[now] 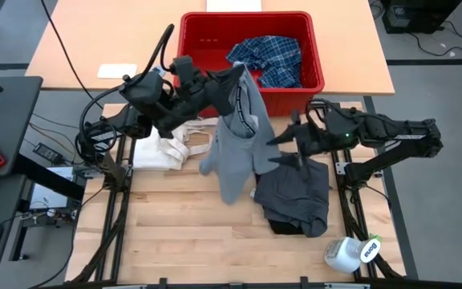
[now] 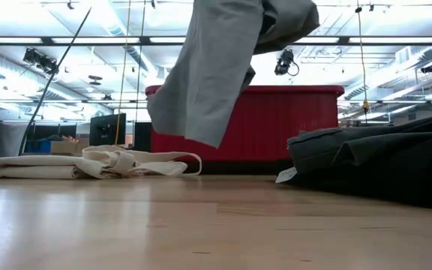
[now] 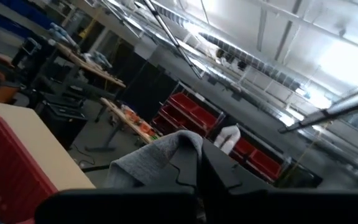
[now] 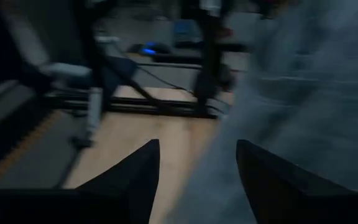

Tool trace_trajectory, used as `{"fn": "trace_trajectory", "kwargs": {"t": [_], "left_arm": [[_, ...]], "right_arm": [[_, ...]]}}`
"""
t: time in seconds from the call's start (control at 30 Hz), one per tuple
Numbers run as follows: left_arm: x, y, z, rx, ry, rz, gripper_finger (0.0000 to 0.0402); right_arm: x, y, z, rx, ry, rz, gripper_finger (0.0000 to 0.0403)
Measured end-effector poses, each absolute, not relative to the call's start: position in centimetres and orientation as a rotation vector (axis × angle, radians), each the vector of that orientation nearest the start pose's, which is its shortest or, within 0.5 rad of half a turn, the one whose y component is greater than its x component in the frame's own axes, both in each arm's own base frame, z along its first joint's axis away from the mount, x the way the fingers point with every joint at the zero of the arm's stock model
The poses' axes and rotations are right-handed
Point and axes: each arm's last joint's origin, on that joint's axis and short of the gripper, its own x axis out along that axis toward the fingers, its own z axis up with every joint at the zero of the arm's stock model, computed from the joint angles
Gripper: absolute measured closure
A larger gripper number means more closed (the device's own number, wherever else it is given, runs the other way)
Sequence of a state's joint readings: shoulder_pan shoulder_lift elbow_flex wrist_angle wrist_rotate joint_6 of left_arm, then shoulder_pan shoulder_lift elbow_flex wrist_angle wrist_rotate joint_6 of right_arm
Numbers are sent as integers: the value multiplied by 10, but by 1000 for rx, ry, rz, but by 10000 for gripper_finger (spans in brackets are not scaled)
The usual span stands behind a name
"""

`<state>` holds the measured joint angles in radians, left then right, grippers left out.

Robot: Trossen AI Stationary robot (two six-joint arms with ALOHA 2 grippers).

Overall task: Fold Laundry from Bin
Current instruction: Fold the gray shirt

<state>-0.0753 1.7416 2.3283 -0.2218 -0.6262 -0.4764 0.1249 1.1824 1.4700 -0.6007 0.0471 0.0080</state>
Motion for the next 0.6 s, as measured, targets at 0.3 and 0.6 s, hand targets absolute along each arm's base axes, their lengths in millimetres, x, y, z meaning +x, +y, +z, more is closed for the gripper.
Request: {"fn": "trace_trajectory", "kwargs": {"t": [0.3,0.6], "left_arm": [[320,-7,590,-613,-581,437,395],[319,-11,592,-614,-602,420,395]], "right_arm": [[262,32,424,-69,388,96,183],[270,2,420,-48,410,-24,183]]}}
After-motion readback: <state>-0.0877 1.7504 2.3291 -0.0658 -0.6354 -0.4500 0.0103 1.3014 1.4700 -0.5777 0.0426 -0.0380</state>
